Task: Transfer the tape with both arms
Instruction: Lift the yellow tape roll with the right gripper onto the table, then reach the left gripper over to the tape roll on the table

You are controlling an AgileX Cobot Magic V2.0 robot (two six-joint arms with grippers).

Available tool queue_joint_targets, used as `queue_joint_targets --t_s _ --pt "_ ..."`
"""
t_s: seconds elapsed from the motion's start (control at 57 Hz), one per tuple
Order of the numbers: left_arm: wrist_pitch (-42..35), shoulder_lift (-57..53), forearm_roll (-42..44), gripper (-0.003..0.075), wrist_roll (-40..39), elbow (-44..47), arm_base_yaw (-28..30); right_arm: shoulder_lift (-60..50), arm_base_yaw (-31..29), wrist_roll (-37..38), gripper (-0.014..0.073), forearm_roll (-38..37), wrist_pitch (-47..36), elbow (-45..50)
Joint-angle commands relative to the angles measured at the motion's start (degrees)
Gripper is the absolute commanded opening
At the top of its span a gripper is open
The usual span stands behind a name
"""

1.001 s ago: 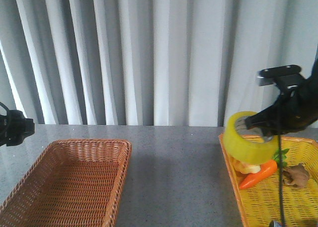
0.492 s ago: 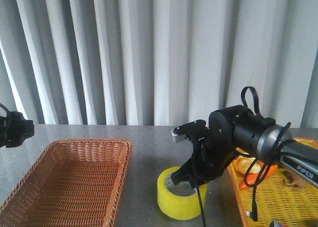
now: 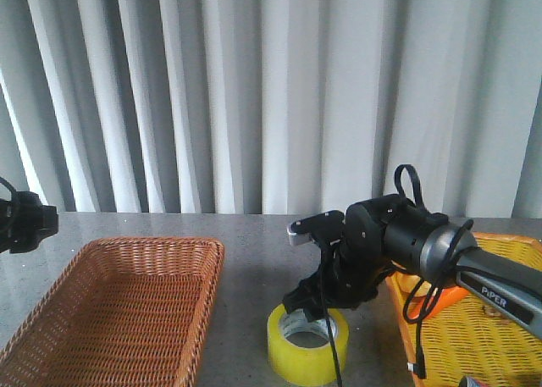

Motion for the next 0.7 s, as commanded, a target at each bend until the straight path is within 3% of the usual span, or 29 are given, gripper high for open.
queue_joint_targets --t_s 0.0,0.176,0.369,0.685 --pt "-3.7 -1.3 -0.4 0.0534 0.0 -1.7 -0.3 -6.0 -0.3 0.9 0.0493 -0.4 -3.1 -4.4" --pt "-3.5 -1.3 -0.4 0.0534 0.0 -1.7 -0.3 -12.3 -0.3 1.2 0.0463 -5.5 -3.8 -6.8" --pt "-2.4 -1.3 -0.4 0.0534 0.0 -1.7 -0.3 -19.2 -3.0 3.9 0.0311 -12.9 -1.2 -6.9" --pt "-5.9 -1.3 -0.4 0.0534 4.7 -1.7 -6.0 -26.3 -20.3 -0.4 -0.0015 -0.2 4.7 -5.7"
